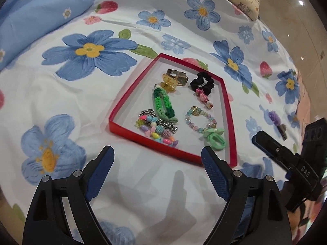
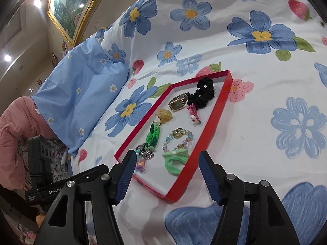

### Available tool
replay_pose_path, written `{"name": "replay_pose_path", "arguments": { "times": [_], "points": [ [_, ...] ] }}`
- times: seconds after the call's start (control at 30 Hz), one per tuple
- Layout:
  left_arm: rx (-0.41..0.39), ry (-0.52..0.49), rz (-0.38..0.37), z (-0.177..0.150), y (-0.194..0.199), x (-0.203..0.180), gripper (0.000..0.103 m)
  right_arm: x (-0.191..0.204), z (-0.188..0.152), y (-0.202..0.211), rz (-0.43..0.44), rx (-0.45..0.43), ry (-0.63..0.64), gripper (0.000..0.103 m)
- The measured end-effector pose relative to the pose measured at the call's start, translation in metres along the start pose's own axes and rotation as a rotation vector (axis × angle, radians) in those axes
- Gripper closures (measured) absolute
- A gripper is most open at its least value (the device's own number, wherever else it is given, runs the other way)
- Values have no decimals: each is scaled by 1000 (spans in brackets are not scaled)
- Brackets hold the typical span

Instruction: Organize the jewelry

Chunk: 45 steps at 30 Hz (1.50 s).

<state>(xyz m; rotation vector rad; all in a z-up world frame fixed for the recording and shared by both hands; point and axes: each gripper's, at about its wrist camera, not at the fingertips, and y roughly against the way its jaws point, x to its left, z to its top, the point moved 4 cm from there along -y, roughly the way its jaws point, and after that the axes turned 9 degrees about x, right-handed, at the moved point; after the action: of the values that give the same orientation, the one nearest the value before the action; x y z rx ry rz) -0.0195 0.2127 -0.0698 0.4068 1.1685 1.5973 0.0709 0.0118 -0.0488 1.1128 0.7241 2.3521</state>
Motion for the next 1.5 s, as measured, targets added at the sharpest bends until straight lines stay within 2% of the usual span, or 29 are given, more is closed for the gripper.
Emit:
{"name": "replay_pose_path", "arguments": {
  "times": [0.07, 0.13, 0.33, 0.43, 0.53, 0.63, 0.77, 0.97, 1.1, 1.5],
  "points": [
    [-9, -13, 24, -2, 4, -2, 15, 3, -3, 3, -11, -2, 17, 36],
    [-12, -21, 31, -4, 7, -4, 15, 6, -4, 8, -25, -10, 34, 30],
    [-25, -60, 69, -7, 19, -15, 15, 18, 1, 26, -90, -32, 92, 25],
    [-70, -89, 103, -3, 35, -21, 15, 29, 8, 36, -143, -35, 153, 18],
    [-113, -142, 138, 3, 52, -31, 2, 48, 19, 52, -188, -51, 239, 11],
    [-155, -156, 174, 6, 61, -33, 0, 64, 26, 65, -212, -73, 304, 1],
    [-135, -120, 197, 2, 48, -22, 0, 62, 20, 62, -224, -78, 297, 1],
    [-112, -105, 234, -11, 29, -13, 0, 41, -7, 35, -258, -35, 256, 1],
    [-141, -111, 264, -20, 26, -14, 0, 34, -18, 26, -268, -30, 248, 1],
    [-205, -133, 280, -29, 36, -19, 0, 31, -30, 27, -267, -58, 253, 1]
  ]
}}
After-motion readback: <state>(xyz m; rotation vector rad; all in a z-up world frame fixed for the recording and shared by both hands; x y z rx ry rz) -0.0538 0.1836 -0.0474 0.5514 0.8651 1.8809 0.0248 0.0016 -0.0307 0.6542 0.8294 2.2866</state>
